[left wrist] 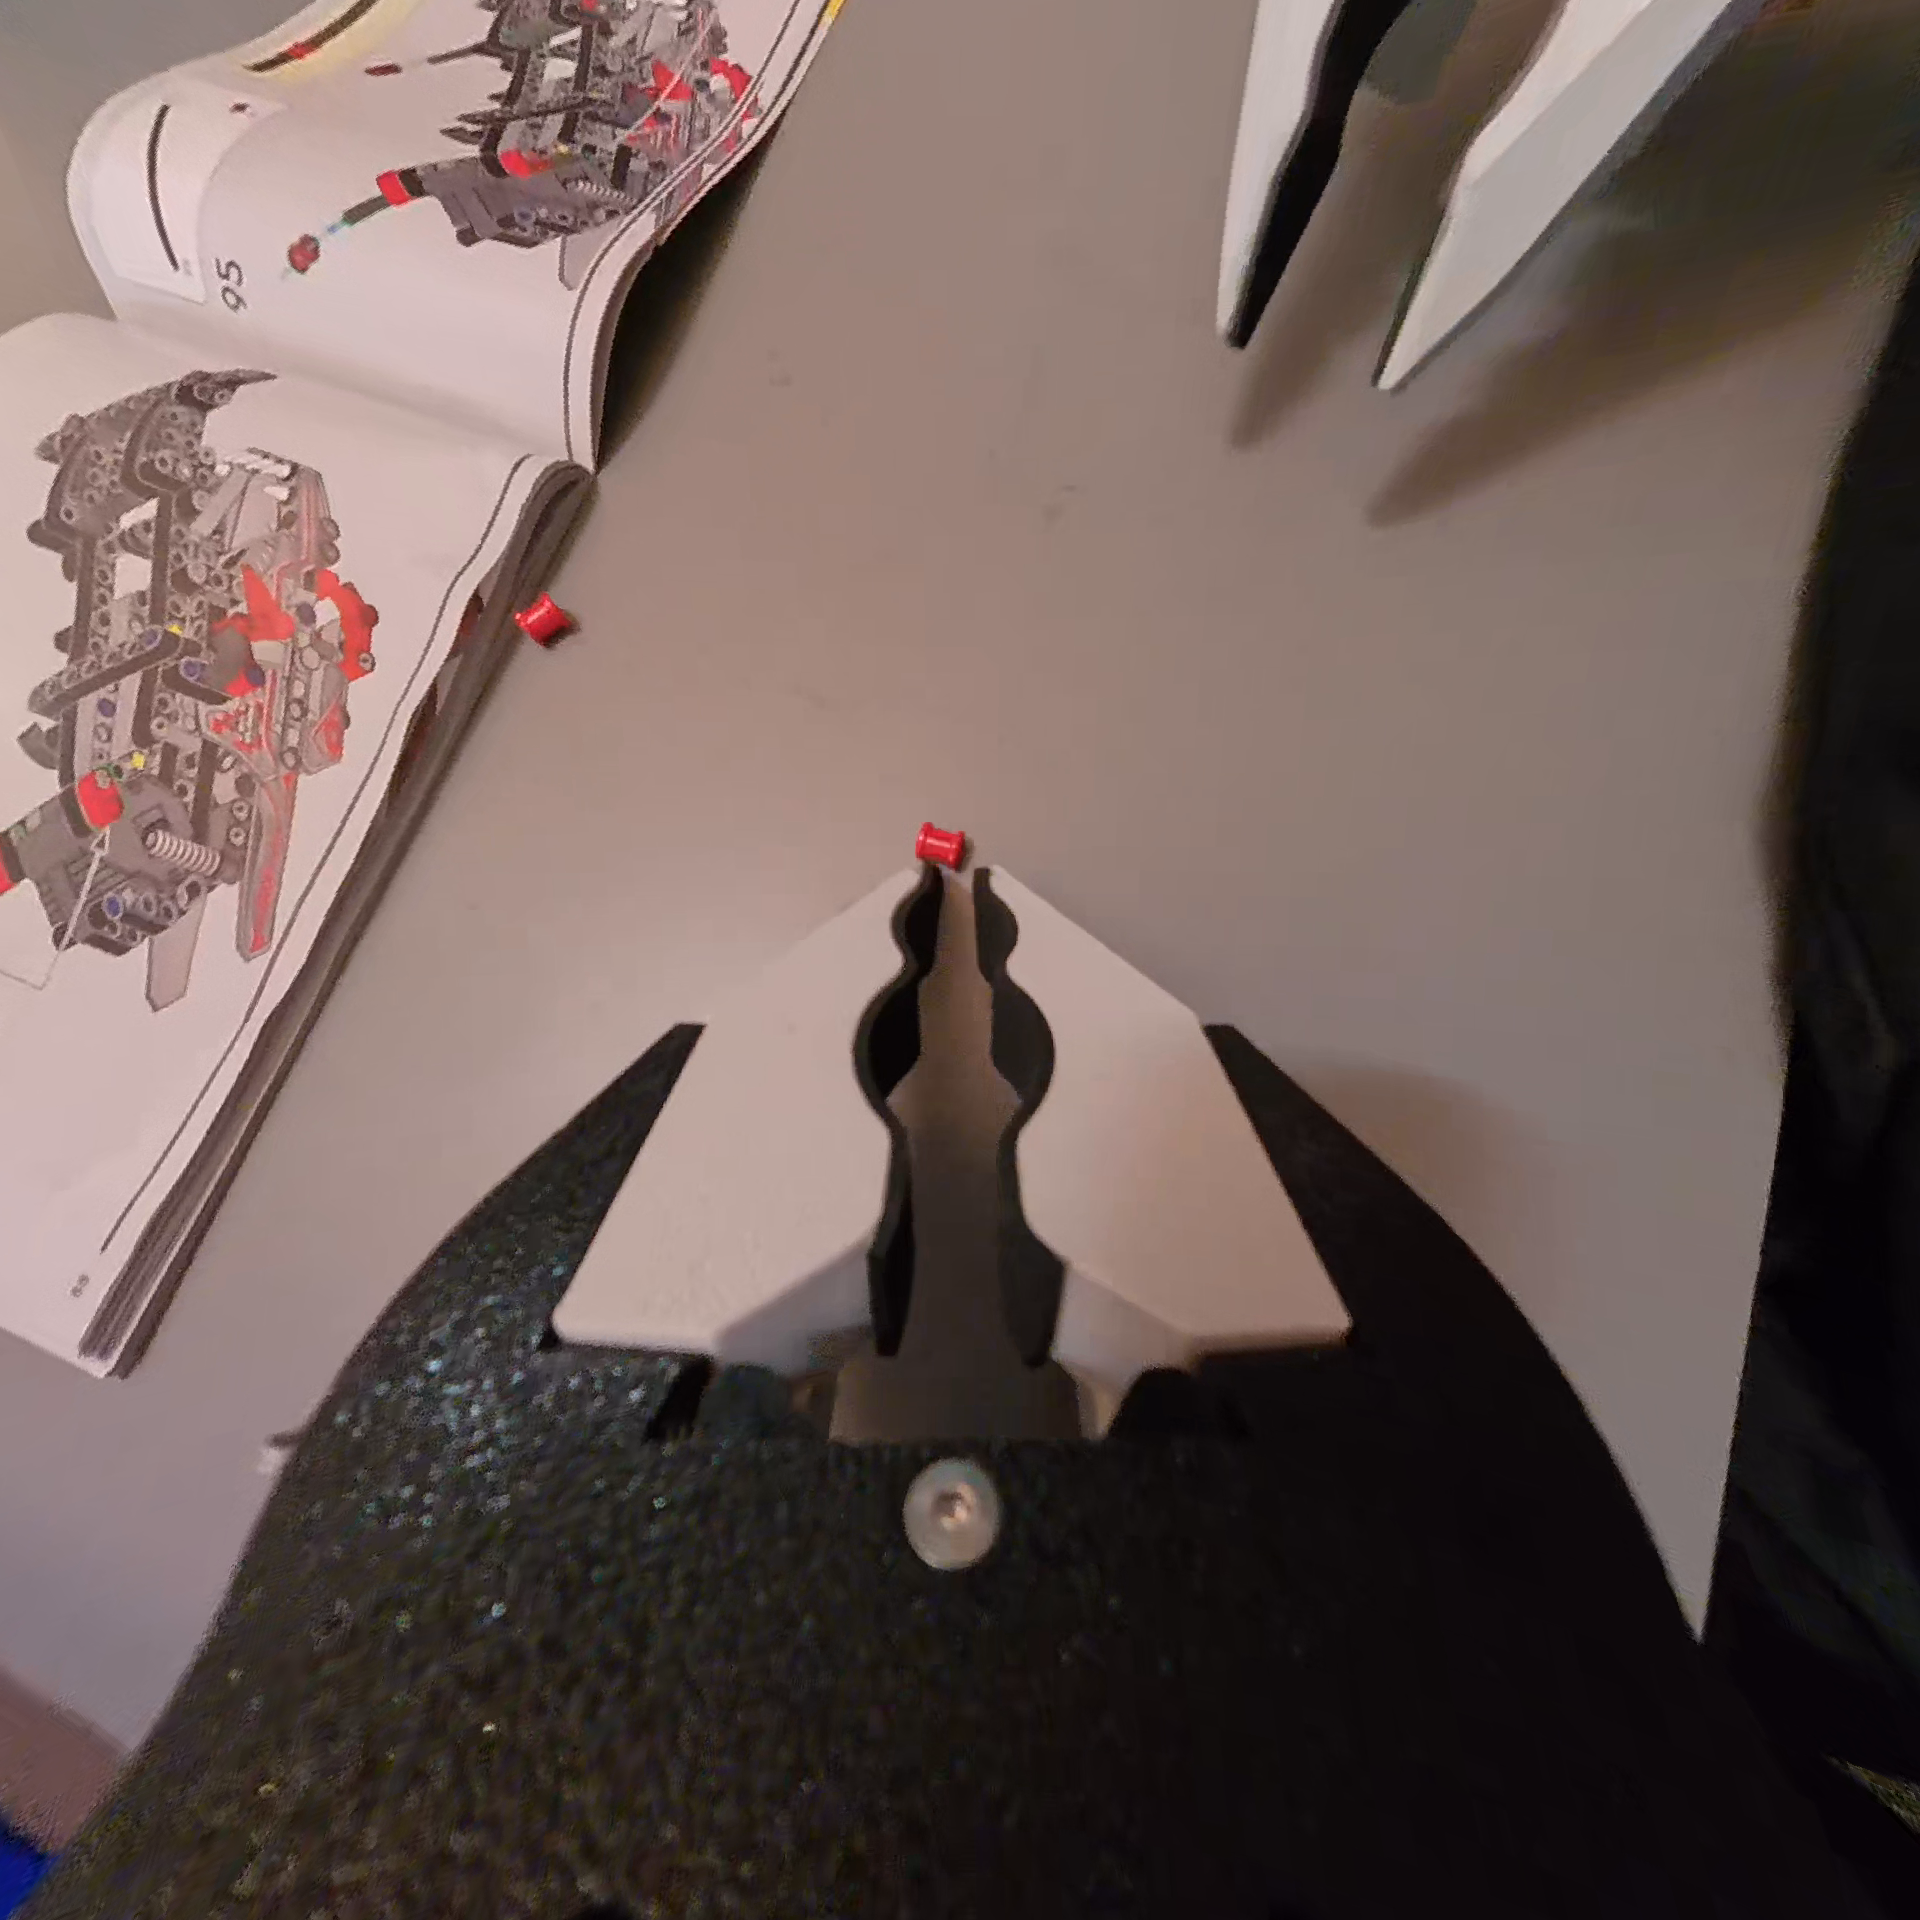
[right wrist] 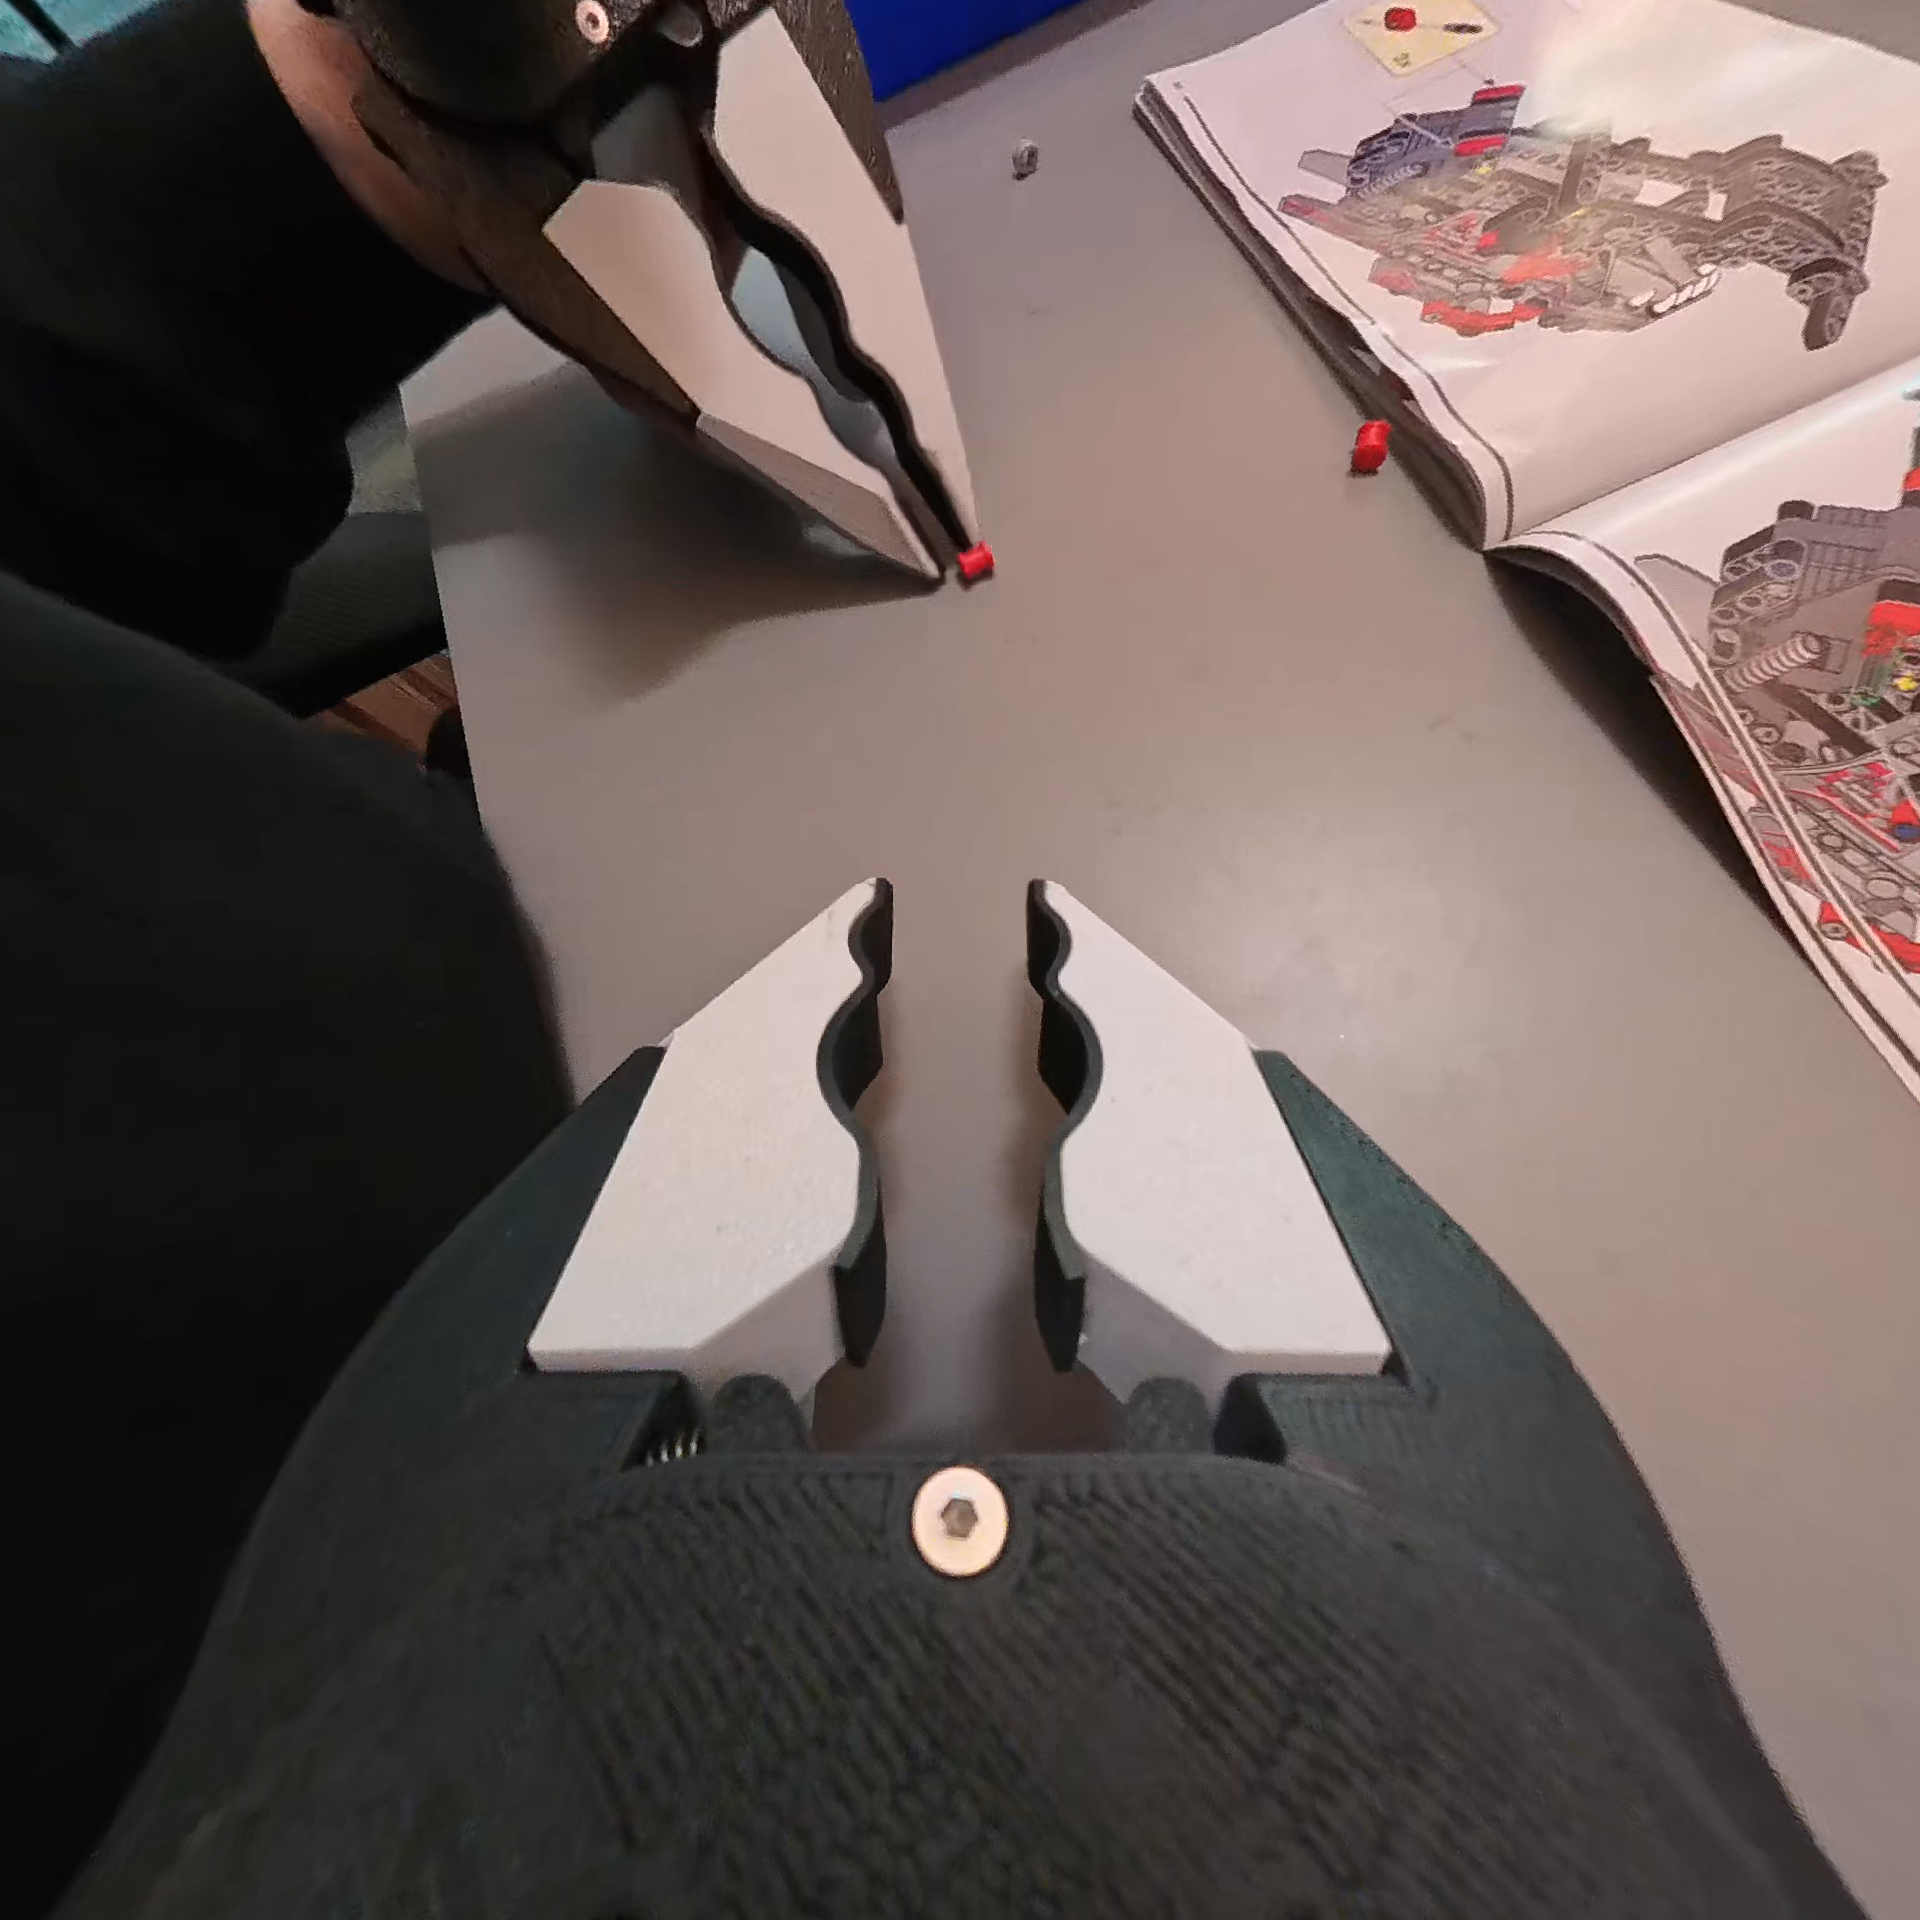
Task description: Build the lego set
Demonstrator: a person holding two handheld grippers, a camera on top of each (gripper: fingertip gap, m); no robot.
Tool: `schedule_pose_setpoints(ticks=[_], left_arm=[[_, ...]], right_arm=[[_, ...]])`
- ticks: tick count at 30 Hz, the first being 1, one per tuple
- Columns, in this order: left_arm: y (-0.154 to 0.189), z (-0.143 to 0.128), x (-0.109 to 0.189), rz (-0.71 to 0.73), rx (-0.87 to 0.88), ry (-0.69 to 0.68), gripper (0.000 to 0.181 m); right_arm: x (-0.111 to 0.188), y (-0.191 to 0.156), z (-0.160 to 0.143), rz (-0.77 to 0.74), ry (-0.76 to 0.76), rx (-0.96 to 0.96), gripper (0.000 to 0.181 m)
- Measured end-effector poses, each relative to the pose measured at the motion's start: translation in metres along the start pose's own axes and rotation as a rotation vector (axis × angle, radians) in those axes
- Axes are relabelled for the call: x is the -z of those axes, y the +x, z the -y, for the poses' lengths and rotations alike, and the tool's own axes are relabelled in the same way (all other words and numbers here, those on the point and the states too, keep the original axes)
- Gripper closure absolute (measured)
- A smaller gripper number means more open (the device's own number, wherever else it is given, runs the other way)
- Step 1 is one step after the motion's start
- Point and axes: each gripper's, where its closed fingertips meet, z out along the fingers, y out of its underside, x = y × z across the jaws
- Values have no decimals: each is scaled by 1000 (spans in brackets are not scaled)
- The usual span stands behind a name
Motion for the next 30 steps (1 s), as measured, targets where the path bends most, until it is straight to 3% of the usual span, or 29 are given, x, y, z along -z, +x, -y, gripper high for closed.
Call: schedule_pose_setpoints(ticks=[1,24,27,30], left_arm=[[0,2,-2,2,-3,8,179],[2,26,-25,13,-78,52,179],[1,36,-17,21,-53,116,178],[-9,58,12,85,-24,235,177]], right_arm=[[-2,1,0,-1,1,-8,157],[-17,14,-14,-67,-69,51,157],[-18,16,-13,-76,-62,54,155],[-19,24,-9,-112,-44,71,153]])
